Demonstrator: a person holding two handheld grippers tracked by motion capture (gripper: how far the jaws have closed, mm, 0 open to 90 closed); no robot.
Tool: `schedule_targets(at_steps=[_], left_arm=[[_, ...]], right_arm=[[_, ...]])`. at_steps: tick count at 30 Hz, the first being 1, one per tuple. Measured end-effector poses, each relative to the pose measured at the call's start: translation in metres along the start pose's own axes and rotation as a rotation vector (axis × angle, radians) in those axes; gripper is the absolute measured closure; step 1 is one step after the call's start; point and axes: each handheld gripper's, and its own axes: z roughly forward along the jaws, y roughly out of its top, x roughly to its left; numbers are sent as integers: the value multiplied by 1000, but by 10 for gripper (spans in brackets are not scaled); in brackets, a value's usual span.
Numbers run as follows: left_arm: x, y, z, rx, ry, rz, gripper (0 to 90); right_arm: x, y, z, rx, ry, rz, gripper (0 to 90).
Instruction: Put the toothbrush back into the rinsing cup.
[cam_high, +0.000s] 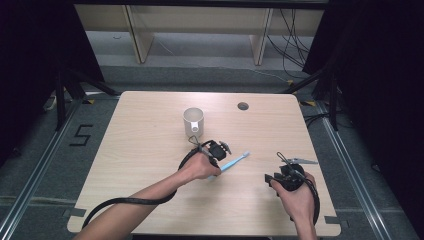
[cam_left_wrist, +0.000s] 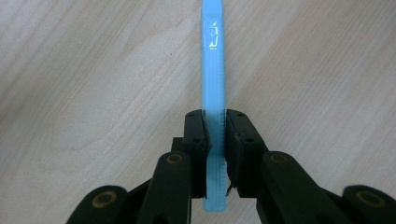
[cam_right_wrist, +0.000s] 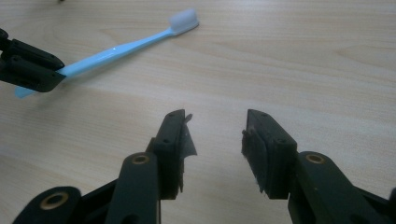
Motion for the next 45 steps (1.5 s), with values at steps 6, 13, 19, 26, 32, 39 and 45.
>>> schedule_targets(at_steps=[6, 13, 19, 26, 32, 39, 45], left_arm=[[0, 0, -3, -15, 1, 4, 787], [0, 0, -5, -29, -1, 6, 787], [1, -1, -4, -25, -2, 12, 787], [0, -1, -9, -61, 3, 21, 788], [3, -4, -10, -84, -2, 17, 788], [7, -7, -14, -109, -1, 17, 788], [8, -8, -20, -135, -5, 17, 788]], right_arm=[[-3, 0, 3, -7, -23, -46, 591], [-2, 0, 1, 4, -26, -34, 591], [-3, 0, 3, -6, -20, -43, 590], [-4, 0, 1, -6, -21, -34, 590], [-3, 0, 0, 0, -25, -33, 590], [0, 1, 0, -4, 6, -3, 590], [3, 2, -1, 16, -20, 25, 590]])
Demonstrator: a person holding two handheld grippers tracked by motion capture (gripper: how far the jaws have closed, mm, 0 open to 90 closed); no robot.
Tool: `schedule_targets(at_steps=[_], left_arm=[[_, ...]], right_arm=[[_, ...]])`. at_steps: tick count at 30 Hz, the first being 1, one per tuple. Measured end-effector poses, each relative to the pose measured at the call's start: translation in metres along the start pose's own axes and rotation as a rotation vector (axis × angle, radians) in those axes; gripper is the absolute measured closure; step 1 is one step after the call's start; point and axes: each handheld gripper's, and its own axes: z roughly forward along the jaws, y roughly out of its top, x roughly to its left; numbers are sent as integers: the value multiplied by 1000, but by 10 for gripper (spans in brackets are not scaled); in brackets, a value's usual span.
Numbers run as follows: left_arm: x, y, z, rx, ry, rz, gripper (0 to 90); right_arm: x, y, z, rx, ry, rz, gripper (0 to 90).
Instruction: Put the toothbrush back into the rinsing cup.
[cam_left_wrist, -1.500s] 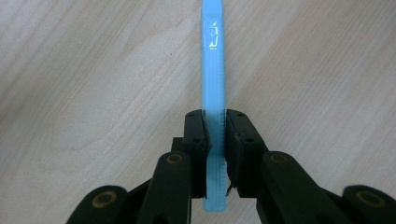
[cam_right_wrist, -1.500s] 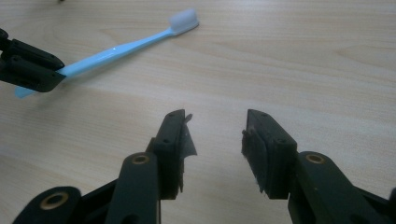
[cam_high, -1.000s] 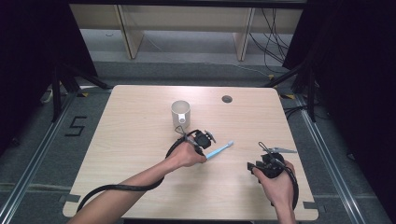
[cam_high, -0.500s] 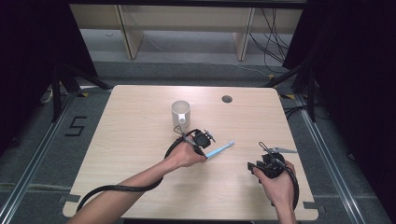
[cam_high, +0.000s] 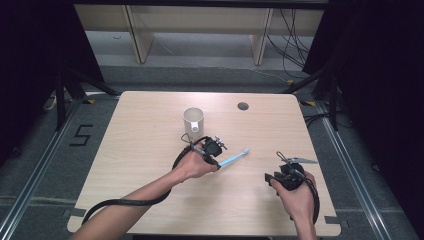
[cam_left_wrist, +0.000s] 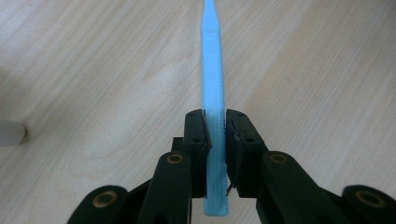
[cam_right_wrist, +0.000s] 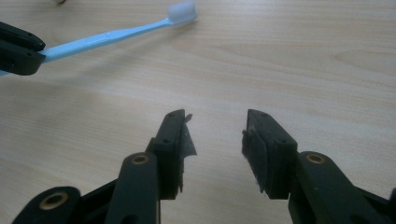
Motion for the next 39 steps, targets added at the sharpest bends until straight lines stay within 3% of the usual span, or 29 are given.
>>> schedule_targets(at_steps=[2, 3, 6, 8, 9, 10, 11, 13, 16, 18, 20, 21, 24, 25, 29, 30, 33, 35, 37, 38, 39], left_arm=[[0, -1, -1, -11, -1, -1, 788], [0, -1, -2, -24, -1, 0, 788], [0, -3, -4, -57, -8, -5, 788], [1, -6, -5, -79, -8, -14, 788], [1, -7, -6, -89, -10, -15, 788], [2, -8, -7, -86, -15, -17, 788], [3, -9, -8, -98, -12, -14, 788], [4, -12, -11, -110, -18, -22, 788], [8, -16, -16, -138, -24, -21, 788], [9, -19, -18, -156, -23, -15, 788], [11, -22, -20, -187, -13, -17, 788], [13, -24, -22, -194, -12, -7, 788], [15, -28, -25, -242, -18, -25, 788], [15, -29, -26, -249, -17, -26, 788], [16, -34, -26, -265, -16, -33, 788], [16, -34, -26, -266, -16, -40, 788], [15, -35, -26, -278, -17, -39, 788], [13, -34, -27, -282, -13, -36, 788], [11, -34, -28, -300, -19, -50, 788], [11, -34, -28, -300, -19, -50, 788], [10, -33, -29, -307, -25, -39, 788]], right_arm=[[2, 0, 0, -5, 19, 14, 590], [-1, -1, 2, -18, 12, -20, 590], [-2, -1, 3, -31, 15, -36, 589], [-3, -3, 3, -23, 2, -34, 589], [-1, -3, 2, -4, -12, 5, 589], [-6, -3, 2, -15, -6, -54, 588], [-5, -3, 2, -11, -6, -35, 588], [-6, -3, 2, -16, -7, -54, 587], [-4, -4, 2, -20, 16, -29, 587], [-8, -4, 5, -33, -14, -83, 586], [-8, -5, 6, -33, -4, -70, 586], [-4, -5, 5, -24, -2, -17, 586], [-2, -5, 5, -25, -4, -20, 586], [-5, -4, 4, -20, -9, -59, 586], [0, -3, 5, -33, 12, -35, 586], [-1, -3, 7, -42, 8, -53, 586], [5, 0, 9, -93, 87, 8, 588], [8, 3, 13, -140, 189, 50, 588], [12, 5, 16, -174, 262, 84, 588], [15, 8, 18, -190, 283, 113, 588], [16, 10, 20, -205, 283, 101, 588]])
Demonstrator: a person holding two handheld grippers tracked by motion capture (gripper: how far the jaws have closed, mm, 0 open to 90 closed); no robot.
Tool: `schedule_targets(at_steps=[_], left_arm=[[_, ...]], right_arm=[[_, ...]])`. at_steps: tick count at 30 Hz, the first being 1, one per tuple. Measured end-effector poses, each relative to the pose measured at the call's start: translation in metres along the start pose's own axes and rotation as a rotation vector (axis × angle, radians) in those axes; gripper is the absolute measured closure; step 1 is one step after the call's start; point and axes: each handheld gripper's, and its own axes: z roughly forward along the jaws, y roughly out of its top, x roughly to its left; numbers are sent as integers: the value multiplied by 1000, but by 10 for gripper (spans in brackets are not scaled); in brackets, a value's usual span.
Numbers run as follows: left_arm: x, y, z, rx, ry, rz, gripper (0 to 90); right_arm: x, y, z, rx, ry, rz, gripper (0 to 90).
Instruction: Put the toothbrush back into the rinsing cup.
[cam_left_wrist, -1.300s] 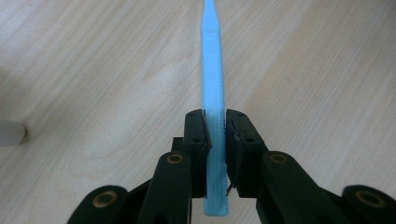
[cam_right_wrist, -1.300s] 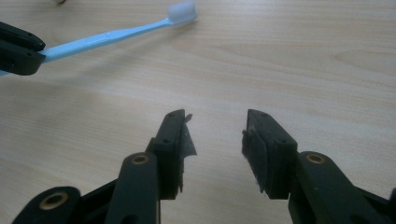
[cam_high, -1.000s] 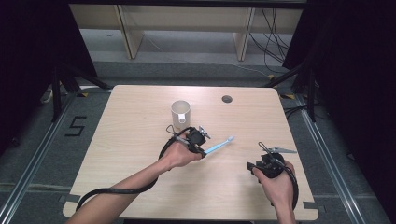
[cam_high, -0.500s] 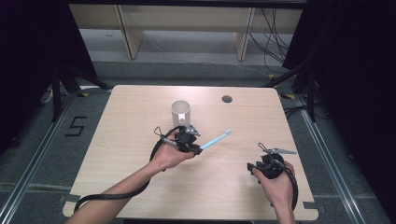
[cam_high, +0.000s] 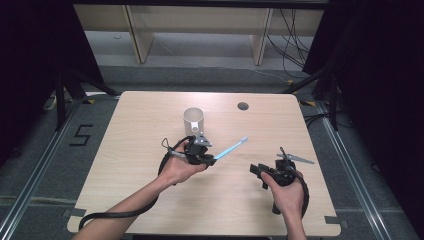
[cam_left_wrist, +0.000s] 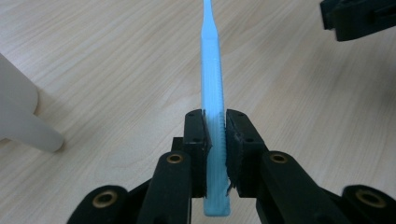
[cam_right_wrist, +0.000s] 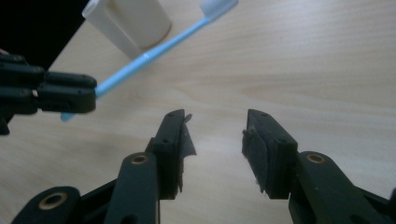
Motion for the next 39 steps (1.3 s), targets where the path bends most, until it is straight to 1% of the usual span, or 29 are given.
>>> schedule_targets(at_steps=[2, 3, 6, 7, 8, 12, 13, 14, 15, 16, 17, 18, 19, 21, 22, 24, 25, 26, 27, 28, 29, 30, 31, 33, 34, 35, 37, 38, 39], left_arm=[[-1, 1, 0, -4, -2, -6, 788], [-2, 1, -1, -7, 1, -1, 788], [-3, 1, -1, -23, -3, -11, 788], [-4, 1, -2, -26, -3, -10, 788], [-5, 1, -2, -29, -4, -12, 788], [-8, 1, -3, -43, -3, -4, 788], [-9, 1, -4, -47, -5, -5, 788], [-9, 1, -4, -49, -8, -6, 788], [-10, 1, -5, -53, -7, -4, 788], [-11, 1, -6, -55, -12, -3, 788], [-11, 1, -6, -55, -8, -1, 788], [-12, 1, -6, -57, -9, -2, 788], [-12, 1, -6, -57, -9, -2, 788], [-12, 0, -6, -55, -16, 1, 788], [-12, 0, -7, -55, -17, 1, 788], [-12, 0, -7, -58, -17, -1, 788], [-12, 0, -8, -63, -15, 0, 788], [-13, 0, -8, -66, -16, 0, 788], [-13, 0, -8, -66, -16, 1, 788], [-14, 0, -9, -64, -13, 1, 788], [-14, 0, -9, -66, -11, 2, 788], [-14, 0, -9, -67, -11, 4, 788], [-15, 0, -9, -73, -11, 2, 788], [-15, 0, -9, -78, -15, 2, 788], [-15, 1, -10, -78, -16, 4, 788], [-15, 1, -10, -79, -17, 3, 788], [-16, 1, -10, -79, -11, 4, 788], [-16, 1, -10, -77, -12, 5, 788], [-15, 1, -10, -76, -12, 6, 788]], right_arm=[[3, 3, 5, -16, 14, 1, 587], [4, 4, 7, -17, 12, 0, 587], [10, 8, 15, -22, 39, 11, 585], [11, 9, 17, -32, 25, 8, 585], [12, 11, 18, -35, 41, 11, 585], [14, 16, 24, -66, 63, 26, 579], [16, 17, 26, -61, 64, 61, 578], [18, 19, 28, -59, 85, 89, 578], [15, 20, 30, -70, 80, 61, 577], [17, 21, 31, -62, 87, 97, 575], [15, 22, 33, -65, 83, 79, 575], [17, 23, 34, -56, 94, 114, 575], [15, 24, 36, -67, 92, 91, 575], [15, 25, 38, -69, 107, 101, 575], [16, 26, 38, -68, 106, 120, 575], [16, 27, 39, -71, 105, 110, 574], [17, 29, 40, -69, 118, 136, 572], [16, 29, 41, -73, 107, 116, 569], [16, 30, 42, -71, 111, 128, 569], [18, 30, 42, -61, 119, 156, 568], [17, 31, 43, -67, 115, 154, 567], [16, 32, 43, -69, 111, 137, 566], [15, 32, 44, -74, 125, 143, 564], [16, 34, 44, -66, 123, 169, 562], [16, 34, 45, -69, 122, 161, 561], [16, 34, 45, -64, 129, 172, 560], [15, 34, 46, -60, 122, 172, 558], [13, 34, 47, -63, 130, 170, 557], [15, 35, 47, -59, 133, 200, 557]])
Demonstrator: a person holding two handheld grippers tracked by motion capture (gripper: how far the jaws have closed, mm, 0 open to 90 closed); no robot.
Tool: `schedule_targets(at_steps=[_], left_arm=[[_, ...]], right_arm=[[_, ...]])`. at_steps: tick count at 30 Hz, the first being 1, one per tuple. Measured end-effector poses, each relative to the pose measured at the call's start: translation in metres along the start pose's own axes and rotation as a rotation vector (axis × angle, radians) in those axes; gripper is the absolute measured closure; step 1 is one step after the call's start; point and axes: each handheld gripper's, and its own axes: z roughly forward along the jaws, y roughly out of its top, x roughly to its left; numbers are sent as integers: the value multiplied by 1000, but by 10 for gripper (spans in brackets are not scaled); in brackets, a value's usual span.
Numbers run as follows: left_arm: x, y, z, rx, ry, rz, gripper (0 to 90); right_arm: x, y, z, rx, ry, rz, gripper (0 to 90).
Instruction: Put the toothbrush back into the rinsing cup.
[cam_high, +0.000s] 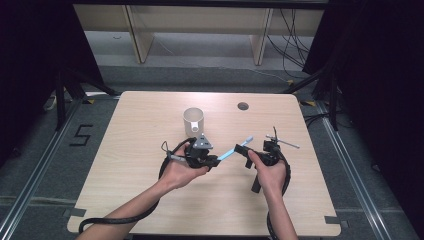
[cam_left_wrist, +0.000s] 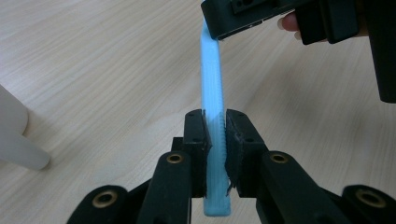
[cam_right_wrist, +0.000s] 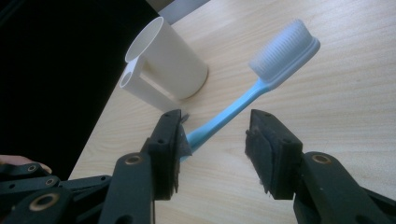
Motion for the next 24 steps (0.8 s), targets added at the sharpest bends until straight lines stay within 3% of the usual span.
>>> schedule_targets(at_steps=[2, 3, 5, 7, 8, 10, 11, 13, 15, 18, 20, 21, 22, 23, 24], left_arm=[[0, 0, 0, -2, -5, -1, 788], [0, 0, 0, -1, -3, -2, 788], [0, 0, 0, -4, -7, -2, 788], [-1, 0, 0, -7, -7, -3, 788], [-1, 0, 0, -7, -7, -3, 787], [-2, -1, -1, -14, -2, -6, 787], [-2, -1, -1, -29, 1, -19, 787], [-1, -2, -1, -26, -1, -12, 786], [-1, -4, 0, -35, 2, -18, 786], [0, -6, 2, -48, 4, 3, 783], [-1, -8, 4, -88, -5, 1, 756], [-1, -8, 4, -100, -3, -3, 676], [-1, -8, 4, -100, -3, -3, 635], [-3, -7, 2, -145, -15, -18, 588], [-4, -6, 0, -151, -13, -16, 548]], right_arm=[[-2, 1, 2, -2, -1, -16, 557], [0, 1, 2, 1, 11, 10, 557], [1, 1, 5, 2, 11, -5, 557], [4, 2, 7, 7, 13, 18, 569], [5, 3, 9, -1, 27, 17, 581], [6, 4, 10, -1, 8, -12, 634], [8, 4, 11, -4, 37, 12, 651], [10, 5, 11, -18, 35, -3, 694], [14, 6, 11, -36, 73, 23, 737], [19, 8, 8, -61, 105, -7, 798], [24, 9, 6, -59, 123, 8, 856], [25, 11, 6, -70, 111, -62, 859], [27, 11, 6, -70, 88, -100, 856], [30, 11, 5, -72, 101, -120, 857], [35, 10, 4, -68, 96, -138, 858]])
